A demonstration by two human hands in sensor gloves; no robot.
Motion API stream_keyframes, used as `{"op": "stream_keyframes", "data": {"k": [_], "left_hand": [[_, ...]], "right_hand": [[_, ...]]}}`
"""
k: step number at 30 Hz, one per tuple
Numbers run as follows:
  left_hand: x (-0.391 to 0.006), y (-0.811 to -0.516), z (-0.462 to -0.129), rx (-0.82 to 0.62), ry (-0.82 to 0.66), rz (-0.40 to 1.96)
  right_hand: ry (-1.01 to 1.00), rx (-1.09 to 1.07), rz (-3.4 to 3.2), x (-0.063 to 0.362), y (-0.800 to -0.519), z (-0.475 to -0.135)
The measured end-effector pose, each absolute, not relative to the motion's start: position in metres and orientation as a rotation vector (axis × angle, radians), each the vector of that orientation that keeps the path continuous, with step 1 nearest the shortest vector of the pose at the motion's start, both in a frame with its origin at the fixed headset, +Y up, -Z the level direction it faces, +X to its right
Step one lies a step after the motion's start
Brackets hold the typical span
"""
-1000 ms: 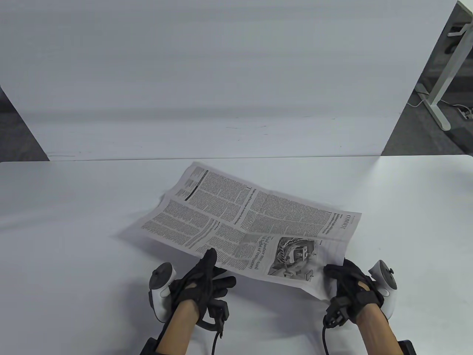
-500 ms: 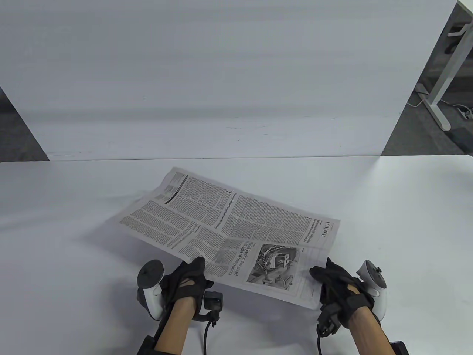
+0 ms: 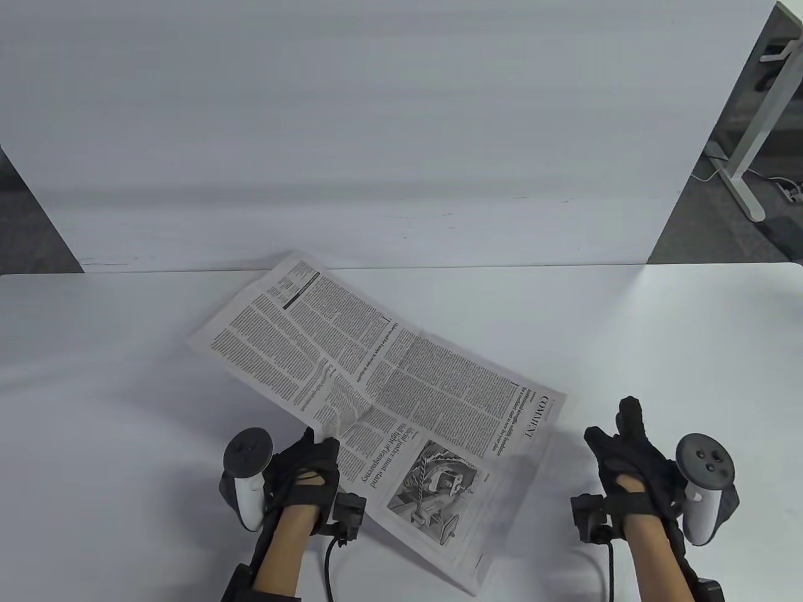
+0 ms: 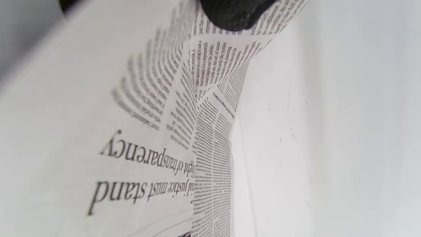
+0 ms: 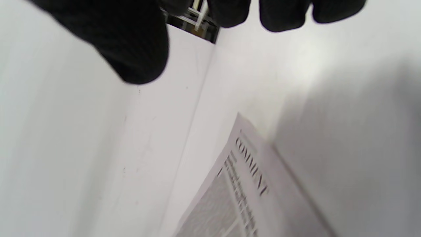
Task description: Unfold folded newspaper and lay flat
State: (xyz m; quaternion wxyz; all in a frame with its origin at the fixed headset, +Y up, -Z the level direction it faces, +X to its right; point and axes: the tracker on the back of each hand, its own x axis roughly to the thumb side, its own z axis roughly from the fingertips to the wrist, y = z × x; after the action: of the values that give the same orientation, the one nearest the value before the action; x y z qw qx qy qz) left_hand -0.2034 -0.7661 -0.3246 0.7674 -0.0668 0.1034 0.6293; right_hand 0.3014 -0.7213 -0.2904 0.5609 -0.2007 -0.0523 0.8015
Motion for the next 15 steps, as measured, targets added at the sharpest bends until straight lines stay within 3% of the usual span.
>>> {"op": "stream_keyframes", "data": {"k": [5, 15], "left_hand": [[-0.209, -0.760, -0.329, -0.152, 0.127, 1.369], [-0.204, -0.747, -0.335, -0.235, -0.166, 1.434]], "right_hand": [[-0.116, -0.356, 1.915, 0.302, -0.722, -0.298], [0.100, -0.161, 1.696, 0.310, -0.737, -0.311]]}}
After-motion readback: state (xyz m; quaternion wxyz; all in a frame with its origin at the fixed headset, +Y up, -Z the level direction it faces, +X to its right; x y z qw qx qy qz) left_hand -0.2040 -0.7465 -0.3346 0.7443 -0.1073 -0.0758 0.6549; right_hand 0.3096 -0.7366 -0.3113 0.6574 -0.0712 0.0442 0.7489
